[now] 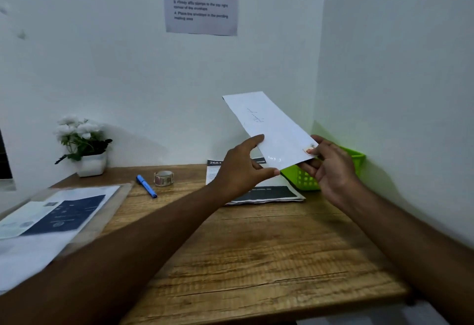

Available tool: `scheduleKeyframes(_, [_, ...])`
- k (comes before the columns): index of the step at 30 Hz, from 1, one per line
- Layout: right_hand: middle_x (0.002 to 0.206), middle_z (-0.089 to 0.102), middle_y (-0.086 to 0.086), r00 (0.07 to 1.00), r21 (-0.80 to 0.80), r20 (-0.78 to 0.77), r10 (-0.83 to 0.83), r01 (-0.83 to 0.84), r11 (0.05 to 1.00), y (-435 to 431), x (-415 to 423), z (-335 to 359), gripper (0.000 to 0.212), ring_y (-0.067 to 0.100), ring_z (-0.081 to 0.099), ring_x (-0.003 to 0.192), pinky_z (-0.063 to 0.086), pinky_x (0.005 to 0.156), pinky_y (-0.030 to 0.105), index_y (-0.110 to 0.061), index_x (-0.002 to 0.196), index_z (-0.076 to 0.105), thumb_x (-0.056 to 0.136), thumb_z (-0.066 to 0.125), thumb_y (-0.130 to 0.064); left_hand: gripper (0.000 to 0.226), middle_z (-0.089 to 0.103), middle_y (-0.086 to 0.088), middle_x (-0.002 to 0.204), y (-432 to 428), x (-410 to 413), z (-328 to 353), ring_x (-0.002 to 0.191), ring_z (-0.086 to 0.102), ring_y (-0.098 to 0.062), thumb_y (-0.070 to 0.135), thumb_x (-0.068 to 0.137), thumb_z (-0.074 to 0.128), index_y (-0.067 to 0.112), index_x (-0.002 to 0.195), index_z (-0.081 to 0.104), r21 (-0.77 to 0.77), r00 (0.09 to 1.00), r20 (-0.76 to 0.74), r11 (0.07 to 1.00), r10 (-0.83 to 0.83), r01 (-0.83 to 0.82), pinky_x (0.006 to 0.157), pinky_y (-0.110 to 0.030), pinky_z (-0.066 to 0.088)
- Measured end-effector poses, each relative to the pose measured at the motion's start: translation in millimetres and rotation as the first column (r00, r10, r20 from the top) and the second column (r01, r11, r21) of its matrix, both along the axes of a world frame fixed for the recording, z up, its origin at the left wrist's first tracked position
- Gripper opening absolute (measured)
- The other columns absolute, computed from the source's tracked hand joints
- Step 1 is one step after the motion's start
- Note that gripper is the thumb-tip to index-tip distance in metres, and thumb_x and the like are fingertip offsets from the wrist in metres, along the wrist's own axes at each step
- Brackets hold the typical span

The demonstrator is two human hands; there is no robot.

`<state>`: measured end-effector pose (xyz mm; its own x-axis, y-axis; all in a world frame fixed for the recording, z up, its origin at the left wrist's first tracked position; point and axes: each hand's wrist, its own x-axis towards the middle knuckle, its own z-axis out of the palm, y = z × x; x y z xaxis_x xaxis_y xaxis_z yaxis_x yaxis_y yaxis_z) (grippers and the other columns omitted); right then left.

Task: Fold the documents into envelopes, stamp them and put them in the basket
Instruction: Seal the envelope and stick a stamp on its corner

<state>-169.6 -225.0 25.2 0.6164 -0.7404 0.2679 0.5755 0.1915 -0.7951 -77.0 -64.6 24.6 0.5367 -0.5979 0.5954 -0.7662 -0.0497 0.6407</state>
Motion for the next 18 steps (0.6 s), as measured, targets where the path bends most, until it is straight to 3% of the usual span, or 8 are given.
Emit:
scheduleKeyframes(5, [0.104,0.067,0.013,0.992,-0.033,-0.053,-0.113,0.111,0.993,-38.5,-34.0,-3.1,0.03,0.022,0.069,0.085,0.059,0.057,0.025,-0.007,0.116,0.057,0.091,0.05,0.008,0.087,0.051,-0.001,0.141,-42.0,-10.9,13.6,0.088,0.069,-0.011,0.027,0.071,0.084,0.018,0.145,0.039,0.179,0.993,0.043,0.979,-0.112,0.102,0.088,-0.019,0.048])
scheduleKeyframes(8, [0.106,0.067,0.017,0.987,0.026,-0.05,-0.151,0.152,0.988,-57.5,-50.3,-5.3,0.03,0.025,0.07,0.084,0.059,0.057,0.026,-0.003,0.117,0.057,0.091,0.049,0.009,0.087,0.047,-0.003,0.146,-69.8,-19.1,20.7,0.11,0.062,-0.017,0.032,0.07,0.084,0.015,0.144,0.041,0.245,0.987,0.059,0.96,-0.152,0.134,0.104,-0.031,0.043])
scheduleKeyframes(10, [0.103,0.065,0.018,0.988,0.058,-0.029,-0.153,0.155,0.986,-64.0,-55.6,-5.5,0.028,0.024,0.072,0.074,0.059,0.055,0.026,-0.001,0.117,0.056,0.092,0.049,0.009,0.083,0.05,-0.004,0.142,-81.5,-22.0,23.0,0.113,0.06,-0.017,0.033,0.071,0.083,0.011,0.141,0.045,0.262,0.985,0.061,0.955,-0.163,0.141,0.1,-0.025,0.043])
scheduleKeyframes(13, [0.103,0.061,0.019,0.989,0.068,-0.004,-0.148,0.148,0.987,-72.8,-62.3,-5.0,0.018,0.019,0.072,0.06,0.059,0.055,0.027,-0.001,0.112,0.055,0.095,0.05,0.003,0.075,0.063,-0.003,0.124,-96.3,-23.7,21.0,0.091,0.066,-0.012,0.035,0.073,0.082,0.009,0.136,0.051,0.252,0.983,0.01,0.952,-0.181,0.173,0.075,-0.012,0.047])
scheduleKeyframes(16, [0.106,0.061,0.021,0.993,0.03,-0.039,-0.111,0.113,0.993,-77.0,-65.0,-3.7,0.005,0.022,0.073,0.063,0.062,0.063,0.029,-0.003,0.098,0.057,0.098,0.052,-0.006,0.069,0.068,-0.001,0.101,-105.0,-21.7,15.9,0.069,0.069,-0.014,0.036,0.075,0.08,0.009,0.133,0.053,0.225,0.981,-0.041,0.955,-0.189,0.193,0.073,-0.023,0.052])
scheduleKeyframes(18, [0.107,0.064,0.021,0.993,0.009,-0.069,-0.094,0.095,0.995,-78.5,-63.1,-2.5,0.011,0.024,0.073,0.064,0.062,0.062,0.029,-0.003,0.105,0.055,0.099,0.053,-0.01,0.063,0.065,-0.001,0.093,-106.9,-18.6,14.3,0.062,0.066,-0.014,0.034,0.078,0.078,0.008,0.13,0.054,0.206,0.984,-0.043,0.963,-0.17,0.176,0.072,-0.028,0.052])
